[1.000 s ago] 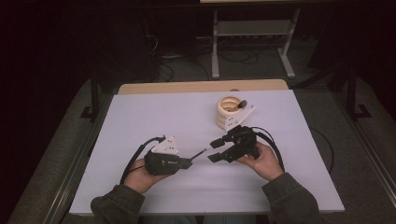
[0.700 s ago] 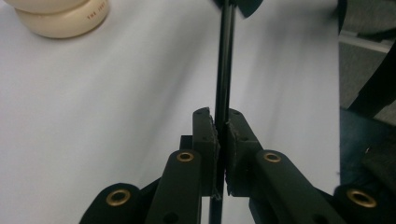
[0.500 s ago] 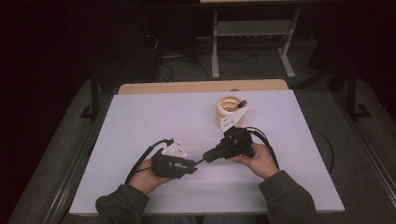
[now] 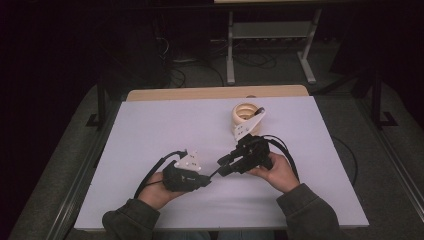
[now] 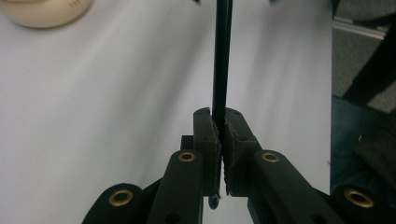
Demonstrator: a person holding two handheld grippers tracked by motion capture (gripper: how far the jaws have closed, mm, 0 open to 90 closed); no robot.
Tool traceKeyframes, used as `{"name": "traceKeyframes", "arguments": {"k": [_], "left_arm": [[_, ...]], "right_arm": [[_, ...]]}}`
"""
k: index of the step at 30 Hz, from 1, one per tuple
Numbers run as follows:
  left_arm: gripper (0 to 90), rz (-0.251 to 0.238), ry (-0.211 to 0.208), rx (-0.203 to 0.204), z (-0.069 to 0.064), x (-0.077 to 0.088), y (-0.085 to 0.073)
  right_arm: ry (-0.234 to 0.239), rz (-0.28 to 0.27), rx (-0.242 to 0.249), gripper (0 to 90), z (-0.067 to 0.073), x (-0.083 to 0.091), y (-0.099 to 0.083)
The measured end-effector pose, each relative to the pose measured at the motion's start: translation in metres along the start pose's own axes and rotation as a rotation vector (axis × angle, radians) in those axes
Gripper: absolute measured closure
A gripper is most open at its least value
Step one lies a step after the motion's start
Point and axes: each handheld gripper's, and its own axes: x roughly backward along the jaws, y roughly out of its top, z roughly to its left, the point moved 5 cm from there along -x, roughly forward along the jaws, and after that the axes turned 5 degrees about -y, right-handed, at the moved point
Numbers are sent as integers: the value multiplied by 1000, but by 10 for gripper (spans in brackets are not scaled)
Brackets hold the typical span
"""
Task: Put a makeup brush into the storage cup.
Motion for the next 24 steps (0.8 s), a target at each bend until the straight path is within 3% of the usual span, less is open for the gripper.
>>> {"name": "traceKeyframes", "arguments": {"k": [5, 8, 11, 13, 19, 24], "left_arm": [[852, -35, 13, 40, 3, 0, 3], [853, -30, 22, 24, 4, -1, 4], [853, -45, 20, 35, 4, -3, 5], [852, -41, 18, 26, 2, -4, 6], [794, -35, 26, 28, 2, -4, 5], [743, -31, 36, 42, 3, -2, 0]], "right_arm": [[-38, -36, -8, 641, 1, -6, -4], [-36, -80, -39, 679, 2, -4, -1], [-32, -125, -46, 744, 1, -1, 1], [-41, -116, -50, 834, 1, 0, 0], [-33, -104, -29, 843, 3, 1, 0], [-58, -65, -28, 844, 2, 3, 0]]}}
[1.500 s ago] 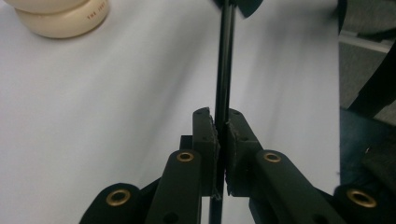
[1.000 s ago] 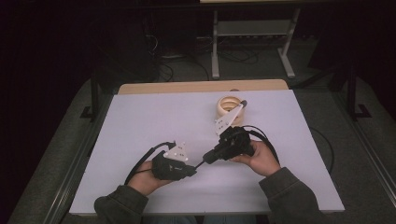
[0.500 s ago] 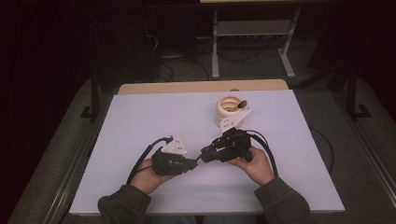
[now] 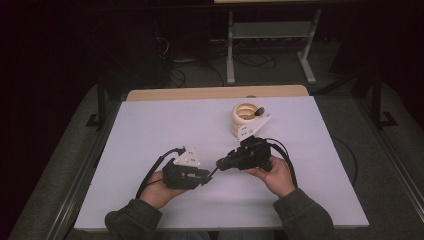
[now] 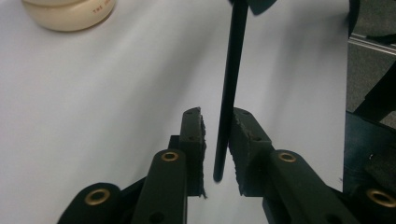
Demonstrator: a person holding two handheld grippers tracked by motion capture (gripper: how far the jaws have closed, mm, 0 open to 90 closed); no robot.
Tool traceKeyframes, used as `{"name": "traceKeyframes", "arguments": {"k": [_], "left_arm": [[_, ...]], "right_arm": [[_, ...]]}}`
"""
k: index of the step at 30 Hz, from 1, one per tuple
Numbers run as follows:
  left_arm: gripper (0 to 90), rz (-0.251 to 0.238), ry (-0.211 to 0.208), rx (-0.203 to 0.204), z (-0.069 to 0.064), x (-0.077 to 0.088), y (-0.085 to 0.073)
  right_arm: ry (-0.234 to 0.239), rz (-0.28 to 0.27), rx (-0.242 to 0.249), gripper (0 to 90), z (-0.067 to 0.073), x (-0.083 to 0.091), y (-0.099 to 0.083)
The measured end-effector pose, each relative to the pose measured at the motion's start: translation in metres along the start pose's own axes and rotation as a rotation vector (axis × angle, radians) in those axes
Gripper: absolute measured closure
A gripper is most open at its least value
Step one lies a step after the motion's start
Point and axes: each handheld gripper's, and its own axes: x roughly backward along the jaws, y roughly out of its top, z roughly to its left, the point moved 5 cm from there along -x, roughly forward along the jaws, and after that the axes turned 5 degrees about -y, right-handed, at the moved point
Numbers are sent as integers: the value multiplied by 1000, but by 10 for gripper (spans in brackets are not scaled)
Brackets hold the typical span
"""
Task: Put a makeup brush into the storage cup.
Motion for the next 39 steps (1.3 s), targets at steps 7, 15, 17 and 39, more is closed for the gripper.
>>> {"name": "traceKeyframes", "arguments": {"k": [7, 15, 17, 39], "left_arm": [[714, -1, 14, 24, 3, 4, -6], [700, -6, 32, 44, 8, 11, -16], [698, -10, 34, 47, 9, 13, -19], [646, -31, 90, 83, 15, 29, -36]], "right_arm": [[-29, 35, 1, 844, -8, 4, 0], [-58, 66, -3, 844, -15, 9, 0], [-69, 76, -5, 844, -17, 10, -1], [-147, 107, -52, 844, -41, 29, -6]]}}
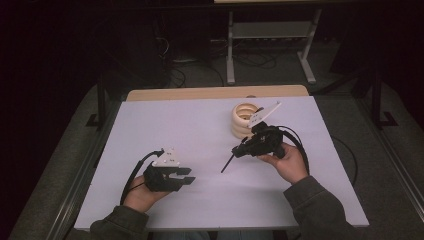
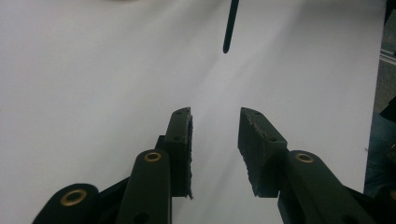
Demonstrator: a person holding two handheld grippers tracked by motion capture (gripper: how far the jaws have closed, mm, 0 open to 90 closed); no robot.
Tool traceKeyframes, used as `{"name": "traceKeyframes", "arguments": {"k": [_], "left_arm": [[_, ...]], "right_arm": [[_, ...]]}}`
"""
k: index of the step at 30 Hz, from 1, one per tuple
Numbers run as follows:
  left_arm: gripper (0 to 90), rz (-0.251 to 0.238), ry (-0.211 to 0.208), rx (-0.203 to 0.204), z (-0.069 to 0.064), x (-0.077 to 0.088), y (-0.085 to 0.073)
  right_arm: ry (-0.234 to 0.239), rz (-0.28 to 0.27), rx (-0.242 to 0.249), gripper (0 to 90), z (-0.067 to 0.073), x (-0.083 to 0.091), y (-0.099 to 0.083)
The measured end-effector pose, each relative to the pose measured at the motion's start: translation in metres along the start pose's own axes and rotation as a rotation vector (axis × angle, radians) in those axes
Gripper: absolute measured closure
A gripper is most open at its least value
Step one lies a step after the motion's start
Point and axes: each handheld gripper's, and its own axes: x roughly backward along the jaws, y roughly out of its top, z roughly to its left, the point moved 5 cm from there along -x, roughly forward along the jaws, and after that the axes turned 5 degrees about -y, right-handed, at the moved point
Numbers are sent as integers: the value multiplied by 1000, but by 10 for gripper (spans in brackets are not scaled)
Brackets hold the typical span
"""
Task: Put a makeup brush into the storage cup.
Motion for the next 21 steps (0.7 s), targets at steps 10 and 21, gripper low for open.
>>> {"name": "traceKeyframes", "arguments": {"k": [10, 21], "left_arm": [[634, -3, 13, 25, 9, 9, -5], [615, -32, 33, 60, 15, 16, -8]], "right_arm": [[-12, 10, -45, 844, -12, 9, 6], [-47, 10, -55, 844, -21, 22, 19]]}}
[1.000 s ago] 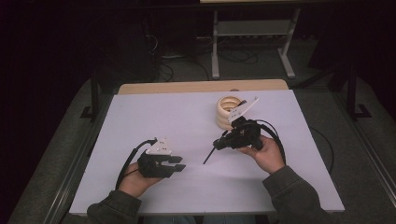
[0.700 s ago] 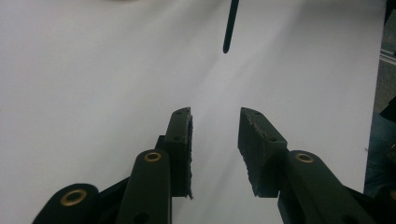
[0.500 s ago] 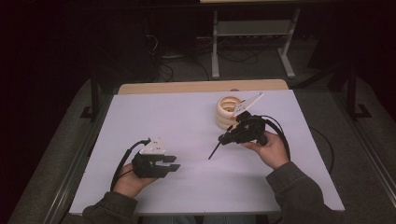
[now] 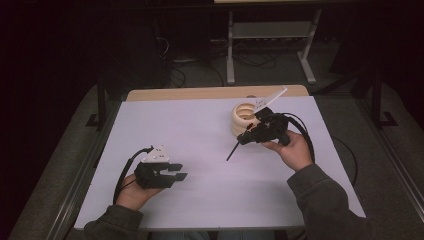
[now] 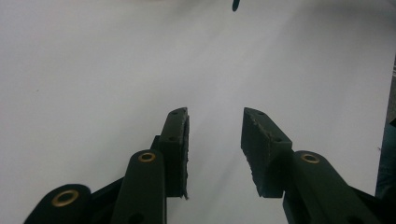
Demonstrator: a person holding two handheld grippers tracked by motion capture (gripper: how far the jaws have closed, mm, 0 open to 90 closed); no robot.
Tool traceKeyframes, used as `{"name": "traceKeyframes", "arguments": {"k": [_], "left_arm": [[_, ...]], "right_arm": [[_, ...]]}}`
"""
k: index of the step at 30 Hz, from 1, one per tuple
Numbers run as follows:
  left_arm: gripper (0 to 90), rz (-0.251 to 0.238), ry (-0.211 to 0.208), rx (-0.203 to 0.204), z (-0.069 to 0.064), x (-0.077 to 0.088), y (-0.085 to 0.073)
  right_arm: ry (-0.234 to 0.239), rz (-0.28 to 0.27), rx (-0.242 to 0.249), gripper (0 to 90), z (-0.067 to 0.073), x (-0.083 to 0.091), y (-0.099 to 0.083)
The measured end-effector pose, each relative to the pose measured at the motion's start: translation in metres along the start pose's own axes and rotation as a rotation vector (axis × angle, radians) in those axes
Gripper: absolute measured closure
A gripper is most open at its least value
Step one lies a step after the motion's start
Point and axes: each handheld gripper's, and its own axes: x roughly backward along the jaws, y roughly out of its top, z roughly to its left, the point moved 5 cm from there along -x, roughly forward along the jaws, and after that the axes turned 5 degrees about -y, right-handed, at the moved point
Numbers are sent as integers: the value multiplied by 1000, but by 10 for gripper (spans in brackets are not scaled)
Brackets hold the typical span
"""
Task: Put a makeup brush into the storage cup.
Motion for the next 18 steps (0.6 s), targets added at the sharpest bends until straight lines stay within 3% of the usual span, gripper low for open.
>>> {"name": "traceKeyframes", "arguments": {"k": [5, 10, 11, 18], "left_arm": [[612, -2, 2, 14, 2, 2, -1], [602, 4, 8, -2, 3, 4, -2], [600, 5, 10, -4, 3, 4, -2], [589, -1, 9, -2, 2, 5, -1]], "right_arm": [[-6, -3, -1, 844, -5, 4, 6], [-10, -10, -7, 844, -8, 8, 14], [-21, -13, 13, 845, -10, 8, 15], [-42, -12, 22, 845, -13, 14, 26]]}}
